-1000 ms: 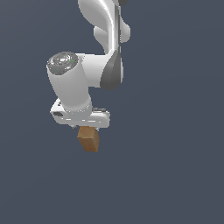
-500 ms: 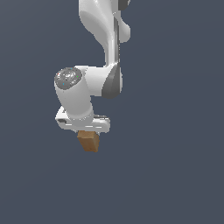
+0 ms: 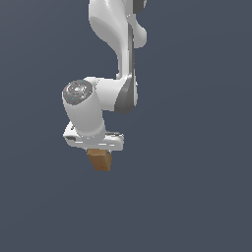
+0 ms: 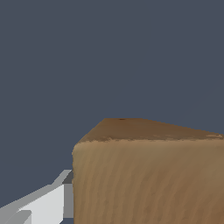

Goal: Pick up the object and move it to a goal position.

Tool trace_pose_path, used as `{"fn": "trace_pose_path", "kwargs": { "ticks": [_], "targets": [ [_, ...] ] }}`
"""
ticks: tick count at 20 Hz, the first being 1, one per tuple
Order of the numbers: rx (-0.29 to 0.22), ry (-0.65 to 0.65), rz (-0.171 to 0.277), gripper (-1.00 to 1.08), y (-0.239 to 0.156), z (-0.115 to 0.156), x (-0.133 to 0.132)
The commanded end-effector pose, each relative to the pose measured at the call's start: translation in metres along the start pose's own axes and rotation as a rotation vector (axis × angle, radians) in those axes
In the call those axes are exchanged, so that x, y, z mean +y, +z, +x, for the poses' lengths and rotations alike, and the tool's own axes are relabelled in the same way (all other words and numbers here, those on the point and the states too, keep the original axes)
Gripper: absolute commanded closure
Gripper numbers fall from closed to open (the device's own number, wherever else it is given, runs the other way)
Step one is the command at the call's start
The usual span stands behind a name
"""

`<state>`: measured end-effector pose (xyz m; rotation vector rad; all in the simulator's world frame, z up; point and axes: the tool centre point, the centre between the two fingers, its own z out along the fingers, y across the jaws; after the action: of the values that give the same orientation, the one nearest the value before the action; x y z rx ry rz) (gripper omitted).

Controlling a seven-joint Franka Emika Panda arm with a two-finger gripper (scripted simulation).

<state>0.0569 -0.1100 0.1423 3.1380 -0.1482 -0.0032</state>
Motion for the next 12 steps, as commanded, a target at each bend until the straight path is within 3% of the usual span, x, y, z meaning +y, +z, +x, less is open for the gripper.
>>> {"fn": "trace_pose_path", "kwargs": {
  "ticks": [1,12],
  "targets": [
    [0.002,0.0,0.0,1.08,-0.0003,0.0006,-0.0002],
    [0.0,0.0,0.0,1.08,-0.0002,-0.0031,-0.0035]
  ]
}}
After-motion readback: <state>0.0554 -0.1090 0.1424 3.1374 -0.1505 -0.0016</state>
